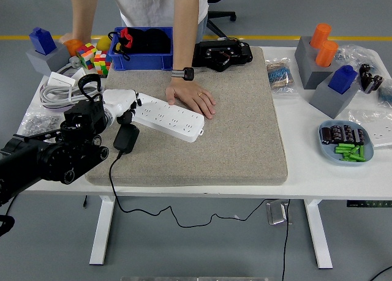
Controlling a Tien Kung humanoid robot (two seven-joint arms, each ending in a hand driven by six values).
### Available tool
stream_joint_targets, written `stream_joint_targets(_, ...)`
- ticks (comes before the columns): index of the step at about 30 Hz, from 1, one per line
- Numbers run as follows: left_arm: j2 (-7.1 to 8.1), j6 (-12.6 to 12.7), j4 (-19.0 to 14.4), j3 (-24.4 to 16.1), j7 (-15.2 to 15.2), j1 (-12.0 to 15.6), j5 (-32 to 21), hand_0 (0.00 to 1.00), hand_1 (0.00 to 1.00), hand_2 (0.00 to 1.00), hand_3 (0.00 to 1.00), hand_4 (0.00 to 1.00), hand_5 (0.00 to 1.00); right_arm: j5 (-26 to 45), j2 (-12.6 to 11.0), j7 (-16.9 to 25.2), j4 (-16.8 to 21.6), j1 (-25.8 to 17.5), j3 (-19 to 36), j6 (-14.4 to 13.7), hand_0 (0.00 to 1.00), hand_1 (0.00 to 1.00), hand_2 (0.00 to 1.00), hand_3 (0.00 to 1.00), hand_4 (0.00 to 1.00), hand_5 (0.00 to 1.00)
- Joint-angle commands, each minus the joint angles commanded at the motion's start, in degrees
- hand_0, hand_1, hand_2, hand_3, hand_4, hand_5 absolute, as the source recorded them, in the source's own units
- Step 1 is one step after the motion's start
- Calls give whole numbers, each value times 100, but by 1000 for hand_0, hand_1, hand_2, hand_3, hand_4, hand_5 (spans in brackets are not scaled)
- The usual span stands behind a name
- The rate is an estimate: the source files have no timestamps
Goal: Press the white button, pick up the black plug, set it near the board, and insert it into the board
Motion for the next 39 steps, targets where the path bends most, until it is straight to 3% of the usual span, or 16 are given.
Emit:
stream_joint_targets(17,-119,246,147,78,-170,-28,-7,5,2,106,699,2,2,12,11,0,0,0,-12,-1,766,639,644,610,659,430)
stream_joint_targets(27,-178,266,190,190,-162,-118,80,3,2,107,697,2,2,25,17,-3,-2,9,-34,-1,767,639,644,610,658,430)
stream_joint_targets(32,-127,277,135,84,-174,-98,118,2,2,107,695,2,2,17,22,-6,-1,3,-28,2,765,638,644,610,657,428)
stream_joint_targets(39,51,365,-220,-497,-243,30,325,2,2,107,695,2,2,0,24,-5,-5,-30,6,-2,765,638,642,610,657,428)
